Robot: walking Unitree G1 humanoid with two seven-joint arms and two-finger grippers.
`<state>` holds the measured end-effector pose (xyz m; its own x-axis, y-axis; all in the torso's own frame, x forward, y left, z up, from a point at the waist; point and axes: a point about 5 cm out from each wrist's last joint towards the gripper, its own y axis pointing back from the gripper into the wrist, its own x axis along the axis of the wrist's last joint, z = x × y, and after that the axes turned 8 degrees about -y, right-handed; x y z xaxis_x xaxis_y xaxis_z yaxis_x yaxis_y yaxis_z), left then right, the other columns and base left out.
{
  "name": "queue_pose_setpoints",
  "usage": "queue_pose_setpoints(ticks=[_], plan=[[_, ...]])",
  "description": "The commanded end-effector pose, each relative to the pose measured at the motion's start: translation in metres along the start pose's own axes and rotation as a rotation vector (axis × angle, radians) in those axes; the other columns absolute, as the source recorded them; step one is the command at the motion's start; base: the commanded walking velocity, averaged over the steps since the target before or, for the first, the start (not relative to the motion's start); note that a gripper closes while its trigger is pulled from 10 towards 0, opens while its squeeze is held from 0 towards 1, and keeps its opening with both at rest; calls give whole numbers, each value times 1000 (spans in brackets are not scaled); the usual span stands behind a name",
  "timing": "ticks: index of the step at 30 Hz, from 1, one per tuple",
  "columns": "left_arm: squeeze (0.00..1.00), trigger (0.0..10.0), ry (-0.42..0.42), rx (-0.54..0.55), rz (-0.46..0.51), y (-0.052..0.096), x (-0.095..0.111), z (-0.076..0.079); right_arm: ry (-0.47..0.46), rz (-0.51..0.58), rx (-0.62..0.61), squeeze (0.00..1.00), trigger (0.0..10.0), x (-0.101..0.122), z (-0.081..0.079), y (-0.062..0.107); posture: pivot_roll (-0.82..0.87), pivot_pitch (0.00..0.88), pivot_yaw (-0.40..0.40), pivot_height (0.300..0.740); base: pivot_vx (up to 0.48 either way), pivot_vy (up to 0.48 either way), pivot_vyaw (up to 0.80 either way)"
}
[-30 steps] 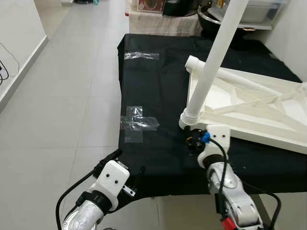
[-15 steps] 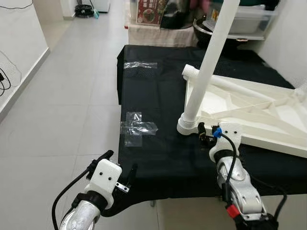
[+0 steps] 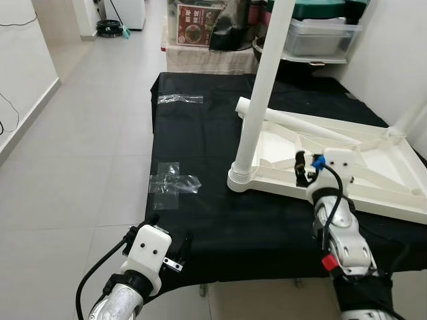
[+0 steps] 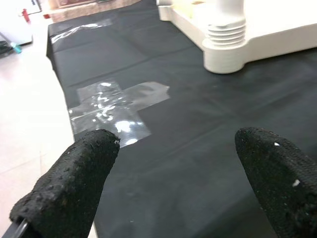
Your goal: Building children table
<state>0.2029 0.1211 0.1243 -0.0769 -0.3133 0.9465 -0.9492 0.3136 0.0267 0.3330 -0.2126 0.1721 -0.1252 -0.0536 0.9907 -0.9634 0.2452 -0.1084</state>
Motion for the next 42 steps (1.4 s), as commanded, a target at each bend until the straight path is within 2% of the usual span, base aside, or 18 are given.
queue_pose_setpoints(ticks=[1, 7, 9, 10, 11, 16, 19, 21, 22, 23, 25, 26, 27, 28, 30, 36, 37, 42], plan=[[0, 10000, 17, 9, -34, 1, -6, -1, -7, -5, -4, 0, 10000, -2, 1, -1, 138, 86, -105, 740, 0, 0, 0], [0, 10000, 40, 10, -33, -1, -6, -1, -94, 13, 66, 0, 10000, 7, 4, -14, 139, 101, -106, 740, 0, 0, 0], [0, 10000, 32, 4, -32, -1, -5, -1, -25, -12, 83, 0, 10000, 13, 26, -25, 141, 110, -100, 740, 0, 0, 0], [0, 10000, 32, 4, -32, -1, -5, -1, -25, -12, 83, 0, 10000, 13, 26, -25, 141, 110, -100, 740, 0, 0, 0], [0, 10000, 30, 0, -30, 0, -5, -1, 26, -27, 96, 0, 10000, 17, 41, -32, 140, 109, -100, 740, 0, 0, 0], [0, 10000, 28, -5, -29, 0, -4, -1, 38, -62, 123, 0, 10000, 21, 52, -37, 136, 114, -97, 740, 0, 0, 0], [0, 10000, 28, -11, -27, 2, -3, 0, 77, -211, 382, 0, 10000, 23, 64, -38, 138, 123, -95, 740, 0, 0, 0], [0, 10000, 28, -11, -27, 2, -3, 0, 77, -211, 382, 0, 10000, 23, 64, -38, 138, 123, -95, 740, 0, 0, 0], [0, 10000, 28, -12, -28, 2, -3, 0, 64, -265, 457, 0, 10000, 22, 67, -37, 138, 123, -95, 740, 0, 0, 0], [0, 10000, 28, -12, -28, 2, -3, 0, 64, -265, 457, 0, 10000, 22, 67, -37, 138, 123, -95, 740, 0, 0, 0], [0, 10000, 29, -16, -27, 3, -2, 0, 17, -278, 747, 0, 10000, 33, 57, -30, 140, 135, -94, 740, 0, 0, 0], [0, 10000, 29, -16, -27, 3, -2, 0, 17, -278, 747, 0, 10000, 33, 57, -30, 140, 135, -94, 740, 0, 0, 0], [0, 10000, 27, -18, -25, 3, -1, 0, 0, -258, 805, 706, 10000, 39, 51, -32, 147, 137, -95, 740, 0, 0, 0], [0, 10000, 24, -20, -24, 4, -1, 0, -18, -243, 824, 1000, 10000, 44, 48, -37, 149, 139, -96, 740, 0, 0, 0], [0, 10000, 18, -21, -23, 5, 0, 0, -58, -232, 860, 1000, 10000, 50, 43, -41, 153, 141, -98, 740, 0, 0, 0], [0, 10000, 14, -24, -24, 6, 0, 0, -59, -219, 966, 1000, 10000, 54, 38, -39, 155, 149, -99, 740, 0, 0, 0], [0, 10000, 11, -27, -24, 6, 1, 0, -68, -226, 1010, 0, 10000, 55, 38, -38, 153, 152, -98, 740, 0, 0, 0], [0, 10000, 5, -31, -22, 7, 2, 0, -106, -259, 1154, 0, 10000, 53, 36, -31, 156, 157, -98, 740, 0, 0, 0]])
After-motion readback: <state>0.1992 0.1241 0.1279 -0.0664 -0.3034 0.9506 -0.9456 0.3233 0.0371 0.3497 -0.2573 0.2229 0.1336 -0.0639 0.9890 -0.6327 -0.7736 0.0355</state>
